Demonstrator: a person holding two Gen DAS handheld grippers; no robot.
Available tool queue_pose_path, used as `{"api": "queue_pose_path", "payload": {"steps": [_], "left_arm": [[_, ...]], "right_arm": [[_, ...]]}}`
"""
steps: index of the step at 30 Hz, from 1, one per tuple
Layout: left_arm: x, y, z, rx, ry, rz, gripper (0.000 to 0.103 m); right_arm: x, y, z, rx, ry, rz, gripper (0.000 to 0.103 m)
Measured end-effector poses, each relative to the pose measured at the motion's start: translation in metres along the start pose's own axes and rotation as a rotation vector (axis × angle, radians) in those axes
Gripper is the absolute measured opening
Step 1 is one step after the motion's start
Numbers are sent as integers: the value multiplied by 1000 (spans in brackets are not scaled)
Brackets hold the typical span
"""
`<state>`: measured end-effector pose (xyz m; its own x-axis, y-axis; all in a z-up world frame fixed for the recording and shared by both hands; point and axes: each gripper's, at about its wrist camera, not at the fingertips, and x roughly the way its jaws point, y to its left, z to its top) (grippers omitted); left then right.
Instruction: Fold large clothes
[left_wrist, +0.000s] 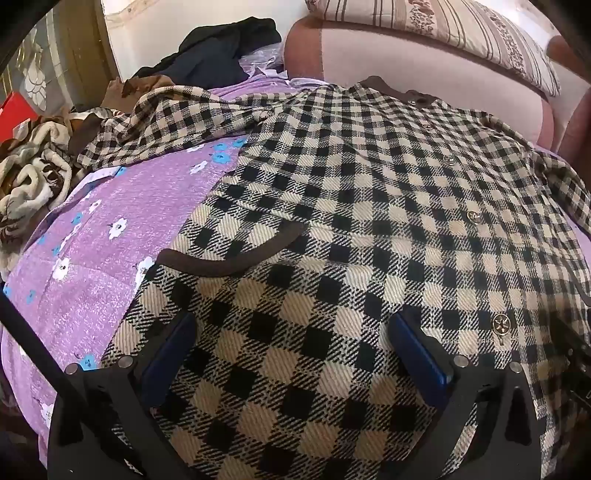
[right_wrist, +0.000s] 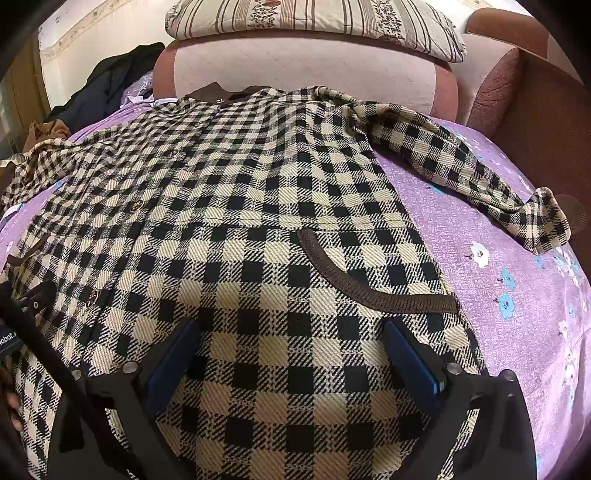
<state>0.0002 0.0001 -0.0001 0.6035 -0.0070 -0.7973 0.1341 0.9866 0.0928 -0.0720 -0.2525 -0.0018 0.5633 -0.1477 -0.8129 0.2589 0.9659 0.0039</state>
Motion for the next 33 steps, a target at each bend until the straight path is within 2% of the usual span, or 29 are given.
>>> {"api": "queue_pose_path", "payload": {"steps": [7, 20, 27, 33], "left_arm": [[0, 0, 0, 0, -8, 0, 103], [4, 6, 3, -8, 26, -56, 103], [2, 1, 1, 5, 20, -38, 103], [3, 3, 4, 33, 62, -48, 103]], "right_arm": [[0, 0, 0, 0, 1, 0, 101], [0, 0, 0, 0, -1, 0, 101], [0, 0, 0, 0, -1, 1, 102], [0, -1, -2, 4, -1, 4, 102]]}}
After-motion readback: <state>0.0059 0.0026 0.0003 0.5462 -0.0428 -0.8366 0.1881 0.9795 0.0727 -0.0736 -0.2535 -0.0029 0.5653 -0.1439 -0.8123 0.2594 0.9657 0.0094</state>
